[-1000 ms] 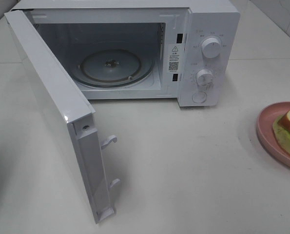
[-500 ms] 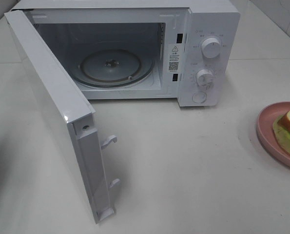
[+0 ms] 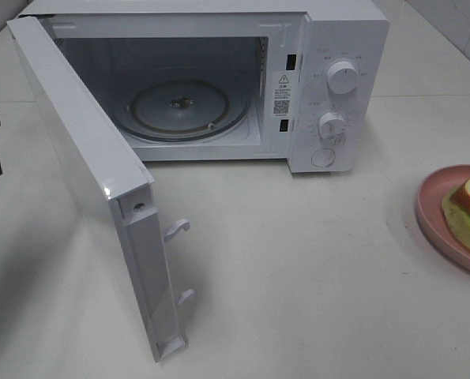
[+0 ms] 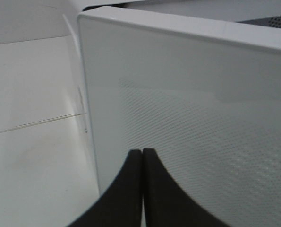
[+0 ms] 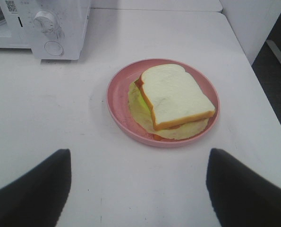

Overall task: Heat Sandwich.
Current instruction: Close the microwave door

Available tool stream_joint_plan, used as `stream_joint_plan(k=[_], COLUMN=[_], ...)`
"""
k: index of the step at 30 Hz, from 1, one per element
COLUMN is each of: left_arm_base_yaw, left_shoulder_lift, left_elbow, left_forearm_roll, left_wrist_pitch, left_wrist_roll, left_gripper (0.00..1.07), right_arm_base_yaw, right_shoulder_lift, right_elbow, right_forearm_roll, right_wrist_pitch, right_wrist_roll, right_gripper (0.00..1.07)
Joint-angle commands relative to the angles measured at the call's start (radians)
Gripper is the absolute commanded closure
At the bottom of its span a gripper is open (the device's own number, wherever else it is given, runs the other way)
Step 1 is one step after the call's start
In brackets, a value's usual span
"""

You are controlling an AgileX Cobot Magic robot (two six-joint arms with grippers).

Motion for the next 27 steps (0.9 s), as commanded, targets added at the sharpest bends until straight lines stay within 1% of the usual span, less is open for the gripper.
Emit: stream_joint_plan(k=[1,2,3,4,5,6,9,11,13,14,16,18,19,27], left_arm_base_yaw=[-0.056,-0.104,-0.127,-0.127,-0.144,-0.184,-0.22,-0.272,-0.284,-0.31,-0.335,-0.345,-0.369,-0.453], left_shoulder_lift=[0.036,0.057,0.067,0.067,0.075,0.09,0.101,0.108,0.111,0.117,0.123,0.126,0.137,0.198], left_elbow=[-0.007,-0.015,-0.017,-0.017,-0.021,-0.029,-0.04,-0.054,-0.062,-0.074,-0.088,-0.093,-0.106,-0.165], left_forearm_roll=[-0.004,-0.031,-0.052,-0.052,-0.078,-0.128,-0.162,-0.197,-0.211,-0.238,-0.274,-0.285,-0.31,-0.33], left_wrist_pitch=[-0.048,-0.045,-0.044,-0.044,-0.044,-0.042,-0.042,-0.041,-0.041,-0.037,-0.037,-0.036,-0.035,-0.032], left_wrist_roll=[0.003,0.031,0.05,0.05,0.065,0.088,0.103,0.104,0.104,0.104,0.104,0.104,0.104,0.104], left_gripper=[1.07,1.07,1.07,1.07,1.07,1.07,1.07,1.07,1.07,1.07,1.07,1.07,1.07,1.07], right_arm_base_yaw=[-0.006,-0.006,-0.006,-0.006,-0.006,-0.006,-0.006,-0.006,-0.006,-0.006,-0.006,-0.006,-0.006,-0.006], right_shoulder_lift=[-0.026,-0.026,-0.026,-0.026,-0.026,-0.026,-0.026,-0.026,-0.026,-0.026,-0.026,-0.026,-0.026,-0.026], right_elbow=[0.001,0.001,0.001,0.001,0.001,0.001,0.001,0.001,0.001,0.001,0.001,0.001,0.001,0.001], right_forearm_roll=[-0.001,-0.001,-0.001,-0.001,-0.001,-0.001,-0.001,-0.001,-0.001,-0.001,-0.001,-0.001,-0.001,-0.001], right_wrist_pitch=[-0.005,-0.005,-0.005,-0.005,-0.005,-0.005,-0.005,-0.005,-0.005,-0.005,-0.005,-0.005,-0.005,-0.005], right_wrist_roll=[-0.008,-0.008,-0.008,-0.008,-0.008,-0.008,-0.008,-0.008,-0.008,-0.007,-0.007,-0.007,-0.007,-0.007], right_gripper=[0.31,0.31,0.31,0.31,0.31,0.31,0.31,0.31,0.31,0.31,0.31,0.31,0.31,0.31])
